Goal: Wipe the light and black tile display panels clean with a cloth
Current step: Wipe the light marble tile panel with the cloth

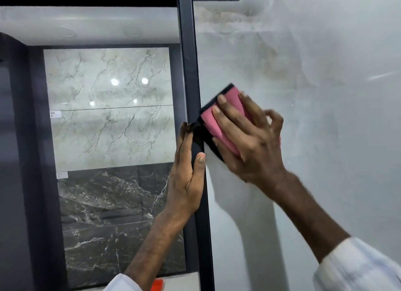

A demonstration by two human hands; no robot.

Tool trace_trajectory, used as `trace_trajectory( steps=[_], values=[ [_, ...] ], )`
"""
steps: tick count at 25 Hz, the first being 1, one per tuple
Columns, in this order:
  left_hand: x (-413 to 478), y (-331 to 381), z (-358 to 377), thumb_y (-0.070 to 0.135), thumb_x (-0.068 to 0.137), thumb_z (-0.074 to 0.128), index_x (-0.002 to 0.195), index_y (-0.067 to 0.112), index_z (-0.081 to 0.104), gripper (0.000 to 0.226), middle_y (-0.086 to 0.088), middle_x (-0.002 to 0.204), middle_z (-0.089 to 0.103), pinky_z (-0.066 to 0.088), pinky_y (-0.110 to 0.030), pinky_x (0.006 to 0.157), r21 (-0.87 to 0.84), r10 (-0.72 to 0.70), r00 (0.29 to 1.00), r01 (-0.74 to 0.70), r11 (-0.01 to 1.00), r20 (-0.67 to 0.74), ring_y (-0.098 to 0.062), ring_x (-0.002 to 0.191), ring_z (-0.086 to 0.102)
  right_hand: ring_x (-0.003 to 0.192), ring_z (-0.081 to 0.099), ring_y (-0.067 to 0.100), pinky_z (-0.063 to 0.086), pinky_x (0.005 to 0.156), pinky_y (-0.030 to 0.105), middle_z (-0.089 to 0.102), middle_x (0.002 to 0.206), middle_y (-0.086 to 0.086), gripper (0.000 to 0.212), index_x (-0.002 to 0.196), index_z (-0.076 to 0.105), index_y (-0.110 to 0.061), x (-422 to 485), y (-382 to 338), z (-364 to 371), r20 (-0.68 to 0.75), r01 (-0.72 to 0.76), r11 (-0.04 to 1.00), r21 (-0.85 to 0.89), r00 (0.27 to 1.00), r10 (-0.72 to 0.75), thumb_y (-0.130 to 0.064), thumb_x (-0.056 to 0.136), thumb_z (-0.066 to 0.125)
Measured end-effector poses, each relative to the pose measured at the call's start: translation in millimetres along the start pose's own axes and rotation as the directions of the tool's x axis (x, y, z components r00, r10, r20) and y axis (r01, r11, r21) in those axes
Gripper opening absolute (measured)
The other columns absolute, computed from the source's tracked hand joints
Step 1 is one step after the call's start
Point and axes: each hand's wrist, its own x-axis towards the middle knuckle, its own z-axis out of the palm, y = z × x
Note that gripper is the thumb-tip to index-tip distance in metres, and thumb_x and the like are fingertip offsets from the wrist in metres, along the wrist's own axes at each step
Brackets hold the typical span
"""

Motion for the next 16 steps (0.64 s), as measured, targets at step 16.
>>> trace_trajectory(
  steps=[16],
  values=[
    [-26, -9, 7, 0.026, 0.110, 0.036, 0.156, 0.036, 0.027, 0.048, -0.008, 0.170, 0.029, 0.023, -0.042, 0.129, -0.064, 0.016, 0.997, -0.021, 0.998, -0.081, -0.017, 0.159, 0.023, 0.147, 0.042, 0.028, 0.034, 0.096, 0.054, 0.049, 0.156, -0.002, 0.049, 0.144, 0.060, -0.023, 4, 2, -1, -0.015, -0.136, 0.991, -0.005, 0.991, 0.136, -0.046, 0.101, 0.058]
  ],
)
